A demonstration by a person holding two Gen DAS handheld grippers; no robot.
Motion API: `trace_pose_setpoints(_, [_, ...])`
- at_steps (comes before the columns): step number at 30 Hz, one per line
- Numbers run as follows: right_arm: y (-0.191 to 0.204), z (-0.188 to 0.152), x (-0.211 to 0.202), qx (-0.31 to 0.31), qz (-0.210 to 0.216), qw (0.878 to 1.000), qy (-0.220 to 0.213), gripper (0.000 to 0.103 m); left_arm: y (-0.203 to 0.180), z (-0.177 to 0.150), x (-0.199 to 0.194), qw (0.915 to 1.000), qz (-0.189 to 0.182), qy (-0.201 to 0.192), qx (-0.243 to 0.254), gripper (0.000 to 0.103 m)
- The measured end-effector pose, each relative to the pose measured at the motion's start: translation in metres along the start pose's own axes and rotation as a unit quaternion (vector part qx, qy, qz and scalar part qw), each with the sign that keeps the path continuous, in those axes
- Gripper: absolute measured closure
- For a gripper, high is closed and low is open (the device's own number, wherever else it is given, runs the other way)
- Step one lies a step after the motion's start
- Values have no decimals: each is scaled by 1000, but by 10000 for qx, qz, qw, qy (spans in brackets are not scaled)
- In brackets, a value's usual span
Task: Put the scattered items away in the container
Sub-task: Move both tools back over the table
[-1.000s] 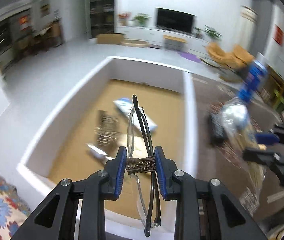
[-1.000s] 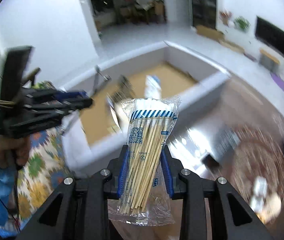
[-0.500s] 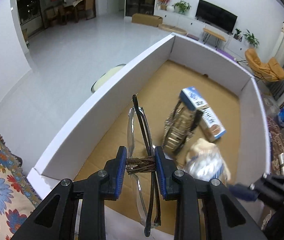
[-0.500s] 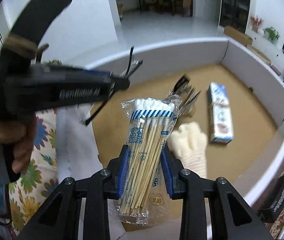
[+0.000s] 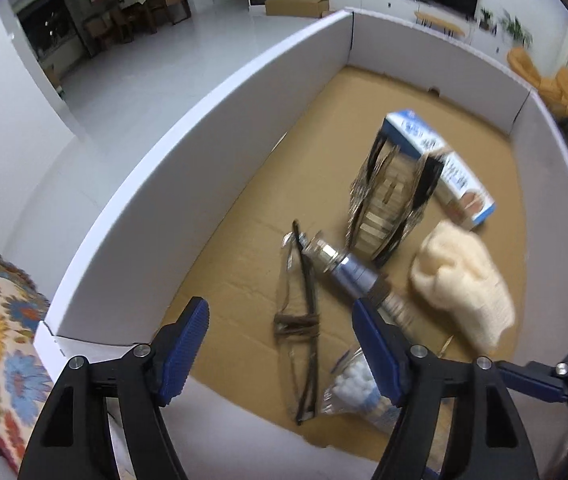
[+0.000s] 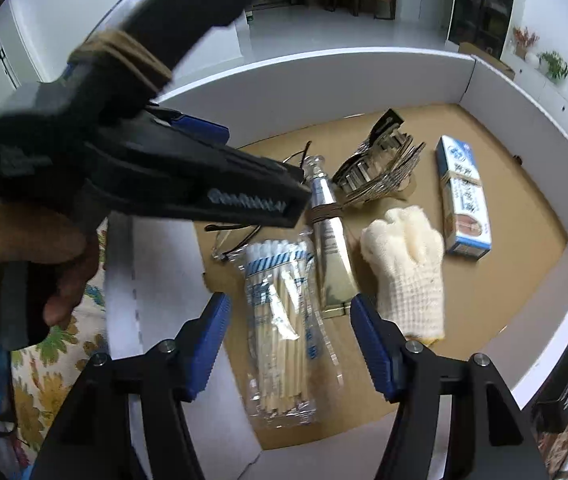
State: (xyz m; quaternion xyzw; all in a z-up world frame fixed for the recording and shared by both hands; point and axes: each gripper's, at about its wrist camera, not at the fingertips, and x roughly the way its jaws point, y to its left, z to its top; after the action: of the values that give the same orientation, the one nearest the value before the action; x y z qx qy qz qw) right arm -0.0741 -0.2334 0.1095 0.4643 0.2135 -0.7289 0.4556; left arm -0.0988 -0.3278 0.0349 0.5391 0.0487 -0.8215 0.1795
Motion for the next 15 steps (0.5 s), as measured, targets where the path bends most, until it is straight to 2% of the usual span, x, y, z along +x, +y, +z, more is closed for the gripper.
trace_pose_setpoints(5, [-1, -6, 1, 271, 105, 9996, 60, 40, -1, -7, 1, 9999, 60, 56, 79, 30])
trace_pose_setpoints(11, [8, -10, 2, 206, 168, 9996, 78, 40, -2, -25, -6, 9997, 120, 22, 230, 30])
trace_pose_setpoints(13, [11, -13, -8, 143, 9, 9995, -278, 40, 1, -30, -14, 9998, -83, -132, 161, 30])
trace_pose_setpoints(15, [11, -18, -28, 242, -75, 9958, -882, 38, 1, -35, -33, 9988, -135, -460, 46, 30])
